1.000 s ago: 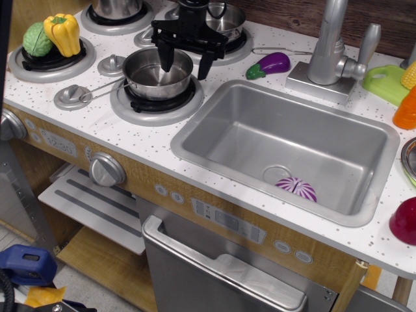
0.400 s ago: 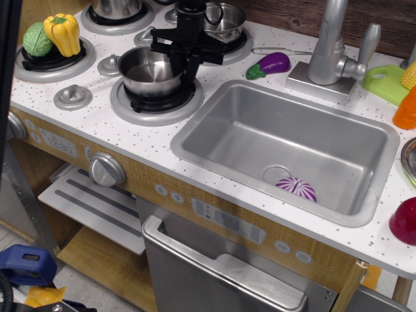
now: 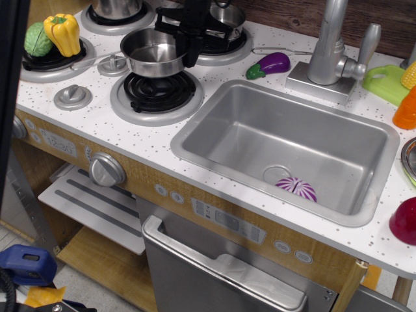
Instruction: Pick up pan from stove
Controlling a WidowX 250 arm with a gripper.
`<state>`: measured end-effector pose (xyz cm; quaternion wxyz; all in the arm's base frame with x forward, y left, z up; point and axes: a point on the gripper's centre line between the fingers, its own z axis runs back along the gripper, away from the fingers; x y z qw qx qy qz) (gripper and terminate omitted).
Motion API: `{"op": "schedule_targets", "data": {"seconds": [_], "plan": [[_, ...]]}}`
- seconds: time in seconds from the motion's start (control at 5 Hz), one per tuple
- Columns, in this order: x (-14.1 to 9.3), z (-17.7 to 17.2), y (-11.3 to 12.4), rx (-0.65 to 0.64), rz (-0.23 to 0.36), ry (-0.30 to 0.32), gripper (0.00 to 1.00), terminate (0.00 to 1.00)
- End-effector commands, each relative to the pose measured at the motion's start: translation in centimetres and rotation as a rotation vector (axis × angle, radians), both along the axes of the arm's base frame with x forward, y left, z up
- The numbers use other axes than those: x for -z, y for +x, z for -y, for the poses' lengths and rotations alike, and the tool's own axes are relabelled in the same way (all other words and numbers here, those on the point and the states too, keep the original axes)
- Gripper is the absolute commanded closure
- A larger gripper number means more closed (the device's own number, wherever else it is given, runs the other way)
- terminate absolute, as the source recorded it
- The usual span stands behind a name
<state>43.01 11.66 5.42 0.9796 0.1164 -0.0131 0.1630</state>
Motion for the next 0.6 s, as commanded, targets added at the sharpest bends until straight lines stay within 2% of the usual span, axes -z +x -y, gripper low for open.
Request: {"op": "schedule_targets", "data": {"seconds": [0.0, 0.4], "plan": [[-6.8, 1.4, -0.7, -0.035, 0.095, 0.084, 1.00, 0.00], [-8.4, 1.6, -2.5, -0.073, 0.129, 0.132, 1.00, 0.00]]}}
